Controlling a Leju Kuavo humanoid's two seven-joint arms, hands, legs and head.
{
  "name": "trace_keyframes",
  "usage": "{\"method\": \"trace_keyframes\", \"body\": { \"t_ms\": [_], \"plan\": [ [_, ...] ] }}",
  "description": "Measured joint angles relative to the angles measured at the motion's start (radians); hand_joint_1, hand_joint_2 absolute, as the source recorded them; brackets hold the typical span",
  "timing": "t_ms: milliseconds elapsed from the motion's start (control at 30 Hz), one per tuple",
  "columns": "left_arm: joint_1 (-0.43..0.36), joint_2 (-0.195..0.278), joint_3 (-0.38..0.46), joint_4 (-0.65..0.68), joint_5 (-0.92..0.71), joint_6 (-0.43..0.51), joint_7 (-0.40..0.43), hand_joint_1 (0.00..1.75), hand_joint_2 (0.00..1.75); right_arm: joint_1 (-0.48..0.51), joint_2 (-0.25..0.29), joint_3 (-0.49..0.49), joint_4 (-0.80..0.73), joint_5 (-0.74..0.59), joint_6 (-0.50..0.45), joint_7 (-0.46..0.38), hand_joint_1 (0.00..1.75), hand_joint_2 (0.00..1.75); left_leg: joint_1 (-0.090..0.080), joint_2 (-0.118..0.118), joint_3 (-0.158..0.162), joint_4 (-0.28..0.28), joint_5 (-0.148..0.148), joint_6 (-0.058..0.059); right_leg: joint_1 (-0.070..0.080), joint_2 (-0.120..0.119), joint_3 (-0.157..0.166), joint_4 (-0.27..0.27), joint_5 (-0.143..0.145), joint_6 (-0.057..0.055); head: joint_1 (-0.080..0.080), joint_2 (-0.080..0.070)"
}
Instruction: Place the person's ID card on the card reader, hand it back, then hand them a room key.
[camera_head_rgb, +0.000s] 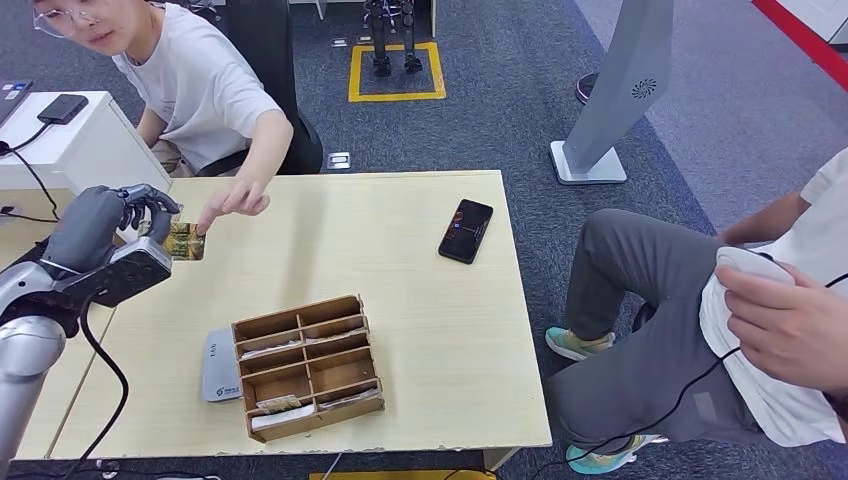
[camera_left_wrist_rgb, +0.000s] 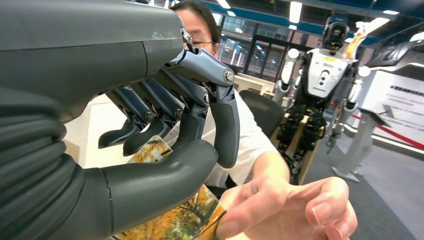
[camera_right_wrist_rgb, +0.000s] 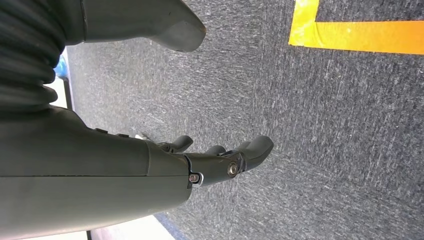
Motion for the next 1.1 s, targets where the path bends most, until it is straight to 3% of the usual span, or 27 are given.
{"method": "trace_keyframes", "body": {
  "t_ms": [467,500,600,633,1100],
  "plan": [
    [-0.014,-0.042,0.008,0.104,-0.06,0.013,0.021,1.75,1.75,-0.001,0.0,0.0,0.0,0.0,0.0,-0.001,0.0,1.75,0.0,0.0,0.0,0.0,0.0,0.0,0.0,0.0,0.0,0.0,0.0,0.0,0.0,0.0],
    [-0.015,-0.046,0.008,0.11,-0.061,0.014,0.022,1.49,1.75,-0.001,0.0,0.0,0.0,0.0,-0.001,-0.001,0.0,1.75,0.0,0.0,0.0,0.0,0.0,0.0,0.0,0.0,0.0,0.0,0.0,0.0,0.0,0.0],
    [-0.017,-0.055,0.007,0.123,-0.063,0.017,0.023,0.18,1.75,-0.001,0.0,0.0,0.0,0.0,-0.001,-0.001,0.0,1.75,0.0,0.0,0.0,0.0,0.0,0.0,0.0,0.0,0.0,0.0,0.0,0.0,0.0,0.0],
    [-0.019,-0.058,0.007,0.127,-0.065,0.019,0.026,0.0,1.75,-0.001,0.0,0.0,0.0,0.0,-0.001,-0.001,0.0,1.75,0.0,0.0,0.0,0.0,0.0,0.0,0.0,0.0,0.0,0.0,0.0,0.0,0.0,0.0],
    [-0.03,-0.126,0.008,0.213,-0.093,0.098,0.043,0.0,1.75,-0.005,0.0,0.0,0.0,0.0,-0.002,0.008,0.0,1.75,0.0,0.0,0.0,0.0,0.0,0.0,0.0,0.0,0.0,0.0,0.0,0.0,0.0,0.0]
  ]
}}
